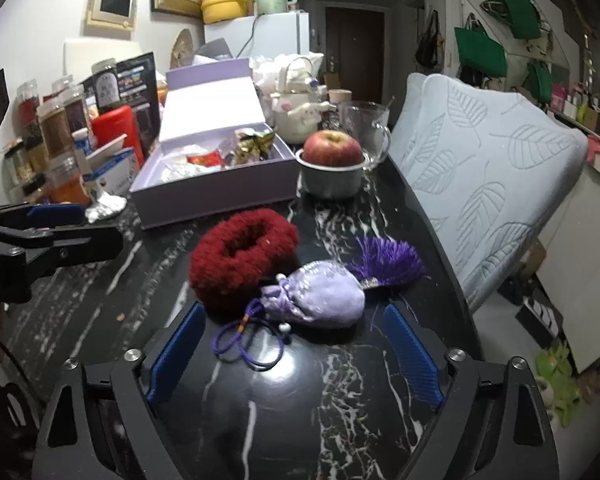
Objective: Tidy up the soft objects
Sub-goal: 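Grasp the red fuzzy scrunchie with the left gripper while the right grasps the lavender pouch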
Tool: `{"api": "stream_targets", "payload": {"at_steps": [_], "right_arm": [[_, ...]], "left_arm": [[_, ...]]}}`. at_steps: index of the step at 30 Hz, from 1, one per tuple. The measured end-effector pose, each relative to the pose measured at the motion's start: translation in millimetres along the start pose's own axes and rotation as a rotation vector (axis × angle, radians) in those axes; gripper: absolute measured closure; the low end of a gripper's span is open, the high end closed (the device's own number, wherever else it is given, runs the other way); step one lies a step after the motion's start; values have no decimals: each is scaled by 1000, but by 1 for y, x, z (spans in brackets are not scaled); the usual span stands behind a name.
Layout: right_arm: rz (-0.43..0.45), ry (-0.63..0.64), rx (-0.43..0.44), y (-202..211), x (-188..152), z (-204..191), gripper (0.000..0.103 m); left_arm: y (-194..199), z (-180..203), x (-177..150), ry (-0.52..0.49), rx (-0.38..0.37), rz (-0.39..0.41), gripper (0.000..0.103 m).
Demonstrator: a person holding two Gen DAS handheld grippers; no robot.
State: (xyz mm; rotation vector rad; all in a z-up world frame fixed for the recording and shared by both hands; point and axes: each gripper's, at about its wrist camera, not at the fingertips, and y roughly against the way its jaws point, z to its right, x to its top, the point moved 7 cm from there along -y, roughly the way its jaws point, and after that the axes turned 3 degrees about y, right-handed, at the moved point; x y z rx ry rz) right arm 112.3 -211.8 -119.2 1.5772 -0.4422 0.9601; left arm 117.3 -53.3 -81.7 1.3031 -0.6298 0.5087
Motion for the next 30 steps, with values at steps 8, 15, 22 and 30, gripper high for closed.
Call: {"api": "stream_targets", "payload": {"at_steps": [8, 15, 22, 30], "right_arm": [[-61, 16, -14, -30, -8, 8, 0], [-126, 23, 26, -60, -5, 13, 0], [-141, 51, 49, -75, 3, 13, 0], [-175, 48, 64, -81, 2, 22, 19]], "left_arm": [[-26, -4, -12, 33, 24, -43, 4], [-47, -15, -13, 91, 36, -83, 4], [-57, -16, -3, 98, 29, -91, 4], [-68, 1, 8, 56, -11, -96, 4]]}}
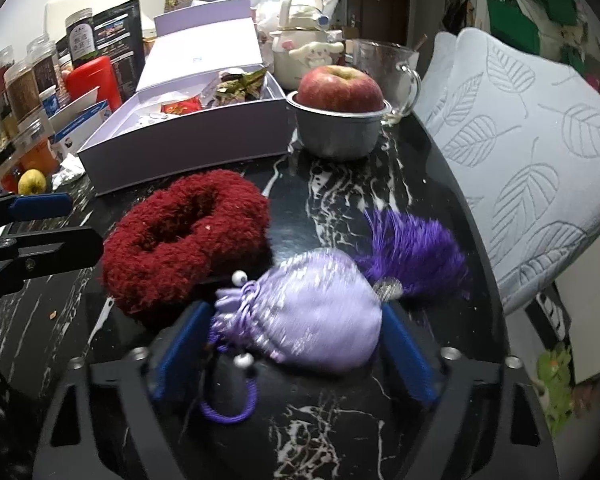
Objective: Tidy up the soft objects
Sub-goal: 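Grasp the red fuzzy scrunchie with the left gripper while the right grasps the lavender pouch, then lift the red scrunchie and lavender pouch and carry them over the lavender box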
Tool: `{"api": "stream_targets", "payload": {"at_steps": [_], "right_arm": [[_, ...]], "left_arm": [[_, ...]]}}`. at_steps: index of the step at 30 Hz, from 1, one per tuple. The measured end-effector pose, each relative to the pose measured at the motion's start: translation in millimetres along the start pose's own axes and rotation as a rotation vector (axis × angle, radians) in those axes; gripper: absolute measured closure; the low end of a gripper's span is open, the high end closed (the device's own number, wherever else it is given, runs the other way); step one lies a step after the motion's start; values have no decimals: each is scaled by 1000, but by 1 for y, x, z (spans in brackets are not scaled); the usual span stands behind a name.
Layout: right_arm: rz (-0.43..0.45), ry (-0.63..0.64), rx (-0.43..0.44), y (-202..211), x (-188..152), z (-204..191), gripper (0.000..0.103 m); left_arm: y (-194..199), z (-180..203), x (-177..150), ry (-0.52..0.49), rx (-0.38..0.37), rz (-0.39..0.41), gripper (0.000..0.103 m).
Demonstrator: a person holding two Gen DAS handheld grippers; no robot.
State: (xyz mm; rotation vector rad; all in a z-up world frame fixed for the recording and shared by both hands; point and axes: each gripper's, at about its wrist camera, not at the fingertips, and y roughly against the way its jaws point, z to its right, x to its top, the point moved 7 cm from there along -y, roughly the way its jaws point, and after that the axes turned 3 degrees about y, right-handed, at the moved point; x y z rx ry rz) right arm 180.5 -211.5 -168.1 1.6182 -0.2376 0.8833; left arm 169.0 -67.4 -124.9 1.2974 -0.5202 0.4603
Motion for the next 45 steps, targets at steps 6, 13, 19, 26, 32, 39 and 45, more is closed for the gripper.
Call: {"api": "stream_targets", "payload": {"at_steps": [6, 13, 19, 26, 32, 39, 45], "right_arm": [[6, -44, -17, 5, -3, 21, 23], [-3, -101, -37, 11, -8, 43, 23], [-7, -110, -45, 13, -10, 47, 23], [10, -116, -54, 19, -12, 48, 13], [18, -123, -54, 22, -14, 48, 2], [-10, -102, -72, 14, -17, 44, 1], [-33, -25, -80, 4, -16, 33, 0]], "left_arm": [[-12, 21, 5, -44, -56, -17, 4], [-34, 40, 6, -93, -88, -60, 5], [-53, 50, 7, -147, -67, -88, 5], [-60, 51, 5, -151, -66, -108, 33], [-55, 51, 4, -154, -61, -87, 53], [-47, 51, -1, -148, -75, -90, 54], [-46, 48, -2, -129, -86, -101, 54]]}}
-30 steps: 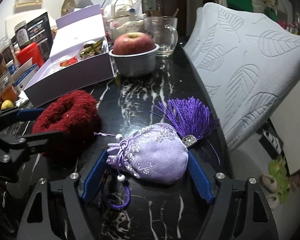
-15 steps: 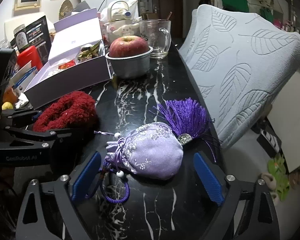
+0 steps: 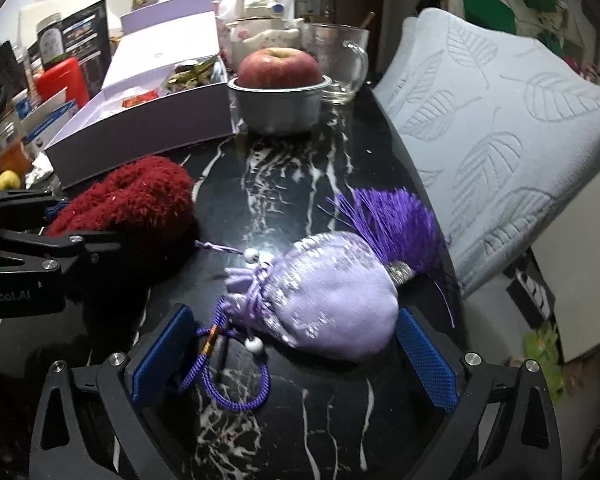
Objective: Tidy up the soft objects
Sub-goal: 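Lift the red scrunchie and lavender pouch and carry them over the lavender box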
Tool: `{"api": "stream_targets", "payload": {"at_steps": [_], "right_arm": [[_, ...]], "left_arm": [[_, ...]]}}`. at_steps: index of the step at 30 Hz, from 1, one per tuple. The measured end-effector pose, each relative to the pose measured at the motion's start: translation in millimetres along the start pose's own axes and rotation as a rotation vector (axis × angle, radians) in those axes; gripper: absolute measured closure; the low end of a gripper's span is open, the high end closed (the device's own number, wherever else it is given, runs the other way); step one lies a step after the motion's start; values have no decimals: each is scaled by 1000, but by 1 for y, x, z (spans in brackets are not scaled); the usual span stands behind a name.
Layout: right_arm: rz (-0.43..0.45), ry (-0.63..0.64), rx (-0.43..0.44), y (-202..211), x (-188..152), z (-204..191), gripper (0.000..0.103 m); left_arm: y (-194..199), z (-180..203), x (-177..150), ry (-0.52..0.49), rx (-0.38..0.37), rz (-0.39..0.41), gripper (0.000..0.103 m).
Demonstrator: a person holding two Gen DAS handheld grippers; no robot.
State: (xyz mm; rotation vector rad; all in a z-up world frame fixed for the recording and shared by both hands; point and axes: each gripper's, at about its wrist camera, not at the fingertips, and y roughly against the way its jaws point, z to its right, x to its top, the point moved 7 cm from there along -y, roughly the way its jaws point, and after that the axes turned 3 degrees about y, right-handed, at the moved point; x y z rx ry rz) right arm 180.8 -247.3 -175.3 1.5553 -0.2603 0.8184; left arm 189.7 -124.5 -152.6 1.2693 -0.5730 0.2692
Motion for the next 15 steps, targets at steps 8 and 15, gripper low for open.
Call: {"api": "stream_targets", "payload": {"at_steps": [8, 15], "right_arm": [[-17, -3, 27, -11, 7, -3, 0], [6, -15, 14, -7, 13, -1, 29]], "left_arm": [[-2, -3, 1, 15, -10, -9, 54], [-4, -4, 1, 19, -16, -7, 54]]}}
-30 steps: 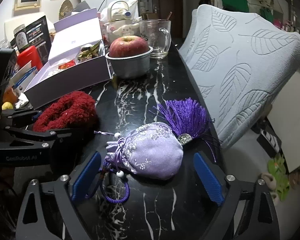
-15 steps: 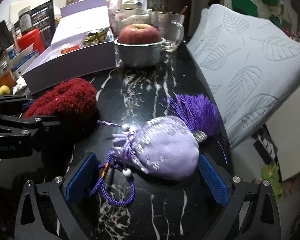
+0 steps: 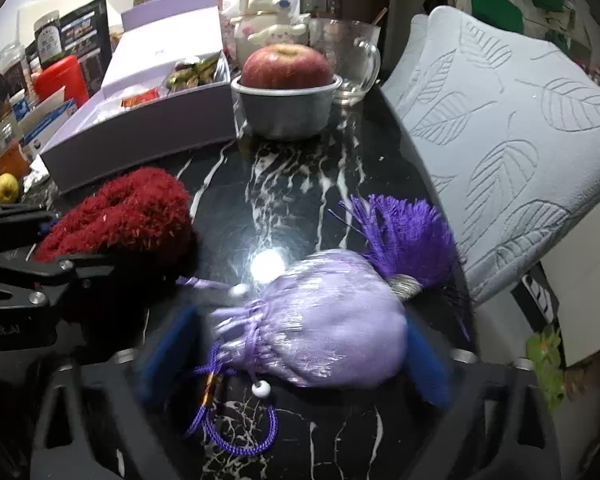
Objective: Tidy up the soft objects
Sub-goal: 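Lift the red scrunchie and lavender pouch and carry them over the lavender box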
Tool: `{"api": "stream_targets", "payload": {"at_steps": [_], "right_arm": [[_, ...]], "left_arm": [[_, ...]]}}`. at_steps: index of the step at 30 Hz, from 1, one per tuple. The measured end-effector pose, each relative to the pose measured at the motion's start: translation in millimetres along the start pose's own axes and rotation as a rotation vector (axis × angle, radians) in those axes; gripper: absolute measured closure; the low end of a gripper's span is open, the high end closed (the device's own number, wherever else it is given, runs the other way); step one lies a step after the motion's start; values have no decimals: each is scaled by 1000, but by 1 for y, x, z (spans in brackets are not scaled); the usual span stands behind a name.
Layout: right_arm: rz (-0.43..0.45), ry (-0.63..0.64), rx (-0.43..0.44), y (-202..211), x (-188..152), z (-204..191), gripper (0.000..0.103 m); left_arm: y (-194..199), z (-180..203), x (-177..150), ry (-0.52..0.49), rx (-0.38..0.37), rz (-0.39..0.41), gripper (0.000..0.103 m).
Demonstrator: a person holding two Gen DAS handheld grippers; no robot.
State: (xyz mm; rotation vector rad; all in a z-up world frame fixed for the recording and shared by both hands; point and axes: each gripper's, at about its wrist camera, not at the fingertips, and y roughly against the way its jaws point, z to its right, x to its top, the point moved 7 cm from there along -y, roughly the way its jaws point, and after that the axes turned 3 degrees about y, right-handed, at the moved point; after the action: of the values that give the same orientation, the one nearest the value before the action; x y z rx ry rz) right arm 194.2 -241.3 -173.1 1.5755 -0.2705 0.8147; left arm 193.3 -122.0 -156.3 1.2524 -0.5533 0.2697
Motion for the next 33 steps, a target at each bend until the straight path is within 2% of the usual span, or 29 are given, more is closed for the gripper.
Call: {"api": "stream_targets", "payload": {"at_steps": [2, 6, 16, 33], "right_arm": [[6, -4, -6, 2, 0, 2, 38], [6, -9, -5, 2, -1, 1, 43], [15, -72, 52, 19, -12, -3, 43], [120, 4, 116, 80, -16, -54, 42]], "left_arm": [[0, 0, 0, 1, -2, 3, 54], [3, 0, -1, -4, 0, 8, 54], [21, 4, -5, -8, -5, 40, 54], [88, 3, -32, 9, 5, 152, 54]]}}
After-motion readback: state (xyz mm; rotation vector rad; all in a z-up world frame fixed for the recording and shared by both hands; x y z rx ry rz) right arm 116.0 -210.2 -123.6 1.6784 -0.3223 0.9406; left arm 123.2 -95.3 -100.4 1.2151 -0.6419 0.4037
